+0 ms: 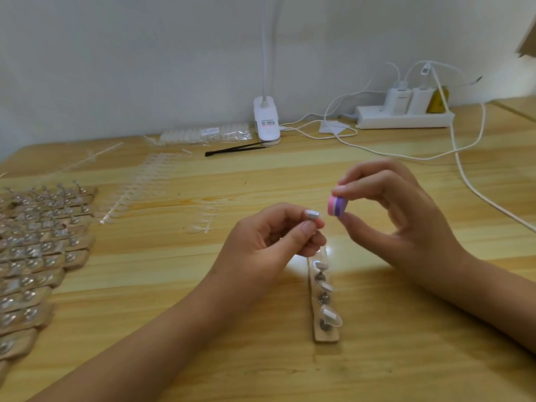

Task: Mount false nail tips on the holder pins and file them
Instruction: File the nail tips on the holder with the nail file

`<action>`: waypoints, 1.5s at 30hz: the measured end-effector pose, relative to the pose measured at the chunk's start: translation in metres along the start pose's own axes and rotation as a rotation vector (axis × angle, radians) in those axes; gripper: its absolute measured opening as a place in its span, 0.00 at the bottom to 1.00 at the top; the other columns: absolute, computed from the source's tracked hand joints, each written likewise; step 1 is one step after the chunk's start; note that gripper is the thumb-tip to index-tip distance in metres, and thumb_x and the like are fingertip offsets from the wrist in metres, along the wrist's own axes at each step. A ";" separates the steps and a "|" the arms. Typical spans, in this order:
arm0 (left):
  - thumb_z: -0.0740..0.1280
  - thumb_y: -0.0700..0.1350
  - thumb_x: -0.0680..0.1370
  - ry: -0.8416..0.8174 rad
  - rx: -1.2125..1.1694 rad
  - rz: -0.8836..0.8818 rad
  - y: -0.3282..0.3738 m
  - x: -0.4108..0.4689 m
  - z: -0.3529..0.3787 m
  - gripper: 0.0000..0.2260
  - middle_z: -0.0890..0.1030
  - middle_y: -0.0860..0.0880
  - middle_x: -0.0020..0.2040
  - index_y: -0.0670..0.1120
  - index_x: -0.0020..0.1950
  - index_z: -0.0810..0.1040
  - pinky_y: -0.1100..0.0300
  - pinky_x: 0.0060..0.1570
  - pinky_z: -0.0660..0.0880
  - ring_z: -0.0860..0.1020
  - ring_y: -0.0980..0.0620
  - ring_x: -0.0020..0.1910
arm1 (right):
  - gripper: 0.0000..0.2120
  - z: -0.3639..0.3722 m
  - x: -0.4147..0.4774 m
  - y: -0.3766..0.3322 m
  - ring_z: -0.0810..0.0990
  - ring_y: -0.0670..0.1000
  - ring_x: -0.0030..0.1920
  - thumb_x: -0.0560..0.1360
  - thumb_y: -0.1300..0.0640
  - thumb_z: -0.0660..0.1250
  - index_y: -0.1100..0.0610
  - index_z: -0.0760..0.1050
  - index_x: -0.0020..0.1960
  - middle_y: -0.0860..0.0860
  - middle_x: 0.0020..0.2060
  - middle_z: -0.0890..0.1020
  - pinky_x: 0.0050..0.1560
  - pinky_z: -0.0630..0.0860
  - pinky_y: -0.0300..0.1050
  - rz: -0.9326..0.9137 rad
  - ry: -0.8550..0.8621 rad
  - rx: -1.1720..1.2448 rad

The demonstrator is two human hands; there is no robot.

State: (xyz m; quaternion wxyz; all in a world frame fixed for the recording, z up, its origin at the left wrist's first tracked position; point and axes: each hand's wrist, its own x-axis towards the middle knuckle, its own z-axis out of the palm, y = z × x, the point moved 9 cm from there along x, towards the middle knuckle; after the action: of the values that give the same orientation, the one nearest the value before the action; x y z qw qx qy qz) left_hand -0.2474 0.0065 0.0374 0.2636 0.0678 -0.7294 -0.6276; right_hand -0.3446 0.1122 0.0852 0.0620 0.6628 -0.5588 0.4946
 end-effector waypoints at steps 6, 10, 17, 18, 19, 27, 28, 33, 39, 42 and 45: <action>0.68 0.44 0.77 -0.007 0.019 -0.003 0.000 -0.001 0.002 0.05 0.86 0.48 0.42 0.49 0.50 0.83 0.64 0.46 0.78 0.84 0.53 0.43 | 0.11 0.002 0.000 0.000 0.78 0.55 0.55 0.74 0.59 0.68 0.55 0.75 0.56 0.55 0.52 0.76 0.55 0.77 0.56 0.000 -0.005 0.022; 0.67 0.42 0.78 -0.010 0.023 -0.003 -0.001 -0.001 0.002 0.06 0.86 0.48 0.42 0.49 0.51 0.83 0.63 0.46 0.78 0.84 0.53 0.42 | 0.11 0.004 -0.002 -0.010 0.78 0.56 0.55 0.75 0.60 0.69 0.55 0.75 0.56 0.56 0.52 0.76 0.55 0.75 0.53 -0.072 -0.011 0.063; 0.67 0.42 0.78 -0.015 0.039 -0.020 -0.001 -0.001 0.001 0.07 0.86 0.48 0.43 0.49 0.52 0.83 0.63 0.46 0.78 0.84 0.53 0.43 | 0.11 0.000 -0.001 -0.006 0.78 0.55 0.55 0.74 0.60 0.69 0.55 0.76 0.56 0.55 0.52 0.76 0.55 0.76 0.54 -0.056 0.011 0.031; 0.67 0.42 0.78 -0.021 0.051 -0.018 -0.001 -0.001 0.002 0.07 0.86 0.48 0.43 0.48 0.53 0.83 0.63 0.46 0.78 0.84 0.53 0.43 | 0.11 0.004 -0.002 -0.009 0.78 0.54 0.55 0.74 0.60 0.70 0.55 0.76 0.56 0.55 0.52 0.76 0.56 0.76 0.51 -0.082 -0.012 0.028; 0.67 0.42 0.78 -0.023 0.053 -0.019 -0.002 0.000 0.002 0.07 0.86 0.48 0.44 0.48 0.53 0.83 0.63 0.46 0.78 0.84 0.53 0.43 | 0.11 0.005 -0.002 -0.009 0.78 0.53 0.55 0.74 0.60 0.70 0.55 0.76 0.55 0.55 0.52 0.76 0.56 0.76 0.50 -0.079 -0.022 0.013; 0.67 0.44 0.77 -0.013 0.040 -0.023 -0.002 0.001 0.000 0.07 0.86 0.49 0.42 0.52 0.50 0.83 0.64 0.45 0.78 0.84 0.54 0.43 | 0.10 0.006 -0.001 -0.008 0.78 0.51 0.56 0.74 0.60 0.70 0.55 0.77 0.55 0.54 0.52 0.77 0.57 0.75 0.47 -0.056 -0.020 -0.014; 0.67 0.44 0.77 -0.008 0.033 -0.029 -0.002 0.001 -0.001 0.07 0.86 0.49 0.42 0.52 0.50 0.83 0.64 0.45 0.78 0.84 0.54 0.43 | 0.11 0.004 0.000 -0.001 0.78 0.50 0.56 0.73 0.60 0.71 0.55 0.77 0.55 0.54 0.51 0.77 0.56 0.76 0.47 -0.016 -0.015 -0.038; 0.67 0.44 0.77 -0.020 0.019 -0.012 0.001 0.000 0.000 0.08 0.86 0.49 0.43 0.55 0.50 0.83 0.64 0.45 0.78 0.84 0.53 0.44 | 0.11 -0.001 0.001 -0.004 0.78 0.54 0.56 0.75 0.58 0.70 0.55 0.75 0.56 0.54 0.52 0.77 0.57 0.77 0.49 -0.020 0.013 0.045; 0.69 0.46 0.77 -0.045 -0.001 0.023 0.007 -0.001 0.002 0.05 0.85 0.50 0.41 0.56 0.48 0.84 0.65 0.44 0.77 0.83 0.54 0.42 | 0.11 0.001 0.002 0.012 0.78 0.51 0.55 0.74 0.59 0.71 0.53 0.76 0.55 0.52 0.52 0.77 0.56 0.77 0.45 0.067 -0.002 0.000; 0.71 0.46 0.75 -0.024 0.006 0.033 0.011 0.001 -0.008 0.04 0.83 0.51 0.37 0.52 0.48 0.84 0.66 0.40 0.77 0.82 0.56 0.38 | 0.12 -0.001 0.000 0.026 0.79 0.52 0.54 0.72 0.59 0.70 0.57 0.77 0.55 0.52 0.51 0.78 0.57 0.78 0.44 0.191 0.034 0.136; 0.72 0.50 0.74 -0.024 0.097 -0.038 0.006 0.003 -0.021 0.04 0.77 0.40 0.31 0.53 0.48 0.86 0.66 0.29 0.71 0.72 0.57 0.27 | 0.12 -0.001 -0.002 0.035 0.81 0.53 0.53 0.71 0.57 0.71 0.57 0.77 0.54 0.50 0.50 0.80 0.56 0.78 0.42 0.290 0.062 0.276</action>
State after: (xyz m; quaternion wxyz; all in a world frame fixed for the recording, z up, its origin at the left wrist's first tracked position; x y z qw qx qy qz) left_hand -0.2388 -0.0123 0.0458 0.2394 0.0869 -0.7606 -0.5971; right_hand -0.3731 0.1010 0.0675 -0.0844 0.5620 -0.5732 0.5903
